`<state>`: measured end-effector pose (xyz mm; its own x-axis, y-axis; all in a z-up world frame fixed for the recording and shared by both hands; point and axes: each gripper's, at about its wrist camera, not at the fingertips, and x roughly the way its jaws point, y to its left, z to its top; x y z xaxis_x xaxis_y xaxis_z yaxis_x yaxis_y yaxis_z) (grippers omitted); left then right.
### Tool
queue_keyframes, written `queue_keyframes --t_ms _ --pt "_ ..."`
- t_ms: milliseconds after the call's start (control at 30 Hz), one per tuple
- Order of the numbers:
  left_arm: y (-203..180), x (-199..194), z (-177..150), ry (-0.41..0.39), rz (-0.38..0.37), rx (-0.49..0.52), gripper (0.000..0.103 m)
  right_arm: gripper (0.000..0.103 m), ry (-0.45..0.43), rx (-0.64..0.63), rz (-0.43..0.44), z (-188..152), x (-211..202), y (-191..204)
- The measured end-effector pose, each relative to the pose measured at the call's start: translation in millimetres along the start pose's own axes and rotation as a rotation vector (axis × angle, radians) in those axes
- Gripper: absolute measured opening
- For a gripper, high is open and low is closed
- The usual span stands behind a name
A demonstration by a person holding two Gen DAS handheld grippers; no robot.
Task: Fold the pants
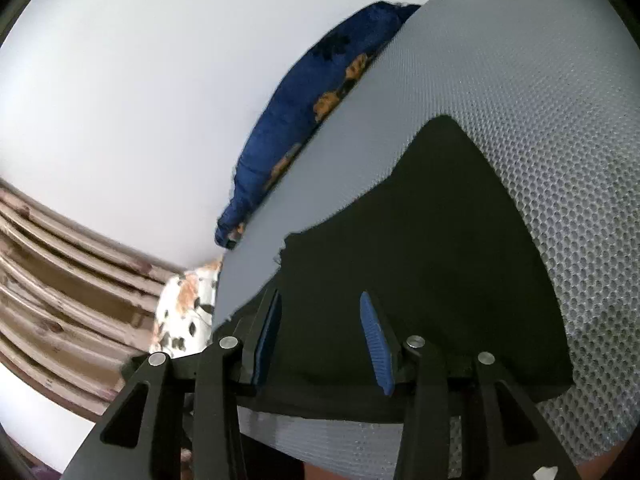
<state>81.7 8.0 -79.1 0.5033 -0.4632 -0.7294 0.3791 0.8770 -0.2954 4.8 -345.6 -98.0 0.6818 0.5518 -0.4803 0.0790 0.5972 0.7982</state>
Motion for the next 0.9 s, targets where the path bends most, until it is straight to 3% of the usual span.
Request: queue_keyframes --t_ms 133,300,400,500,567,600,633,700,900 --pt "-26 19 16 0.017 -0.053 0.026 0.103 0.04 0.066 -0.078 -0.068 -7 19 13" --pt "-46 56 23 0.158 -0.137 0.003 0.103 0.04 0.125 -0.041 -0.085 -6 28 -1" --pt "-43 74 19 0.234 -0.185 -0.094 0.101 0.041 0.105 -0.008 -0.062 -2 22 -8" --pt "-34 84 12 0.269 -0.253 -0.224 0.099 0.046 0.083 0.005 -0.049 0 19 -7" --pt "-33 84 10 0.264 -0.264 -0.255 0.096 0.048 0.081 0.018 -0.045 1 17 -9" --pt "-35 83 10 0.268 -0.262 -0.247 0.081 0.048 0.083 0.022 -0.042 1 16 -10" --pt "-37 85 10 0.286 -0.266 -0.243 0.054 0.048 0.087 0.025 -0.041 2 17 -10" --pt "-38 91 6 0.331 -0.259 -0.252 0.029 0.048 0.093 0.024 -0.05 2 19 -10" --pt "-35 86 -3 0.337 -0.277 -0.291 0.015 0.05 0.086 0.053 -0.06 5 20 -13"
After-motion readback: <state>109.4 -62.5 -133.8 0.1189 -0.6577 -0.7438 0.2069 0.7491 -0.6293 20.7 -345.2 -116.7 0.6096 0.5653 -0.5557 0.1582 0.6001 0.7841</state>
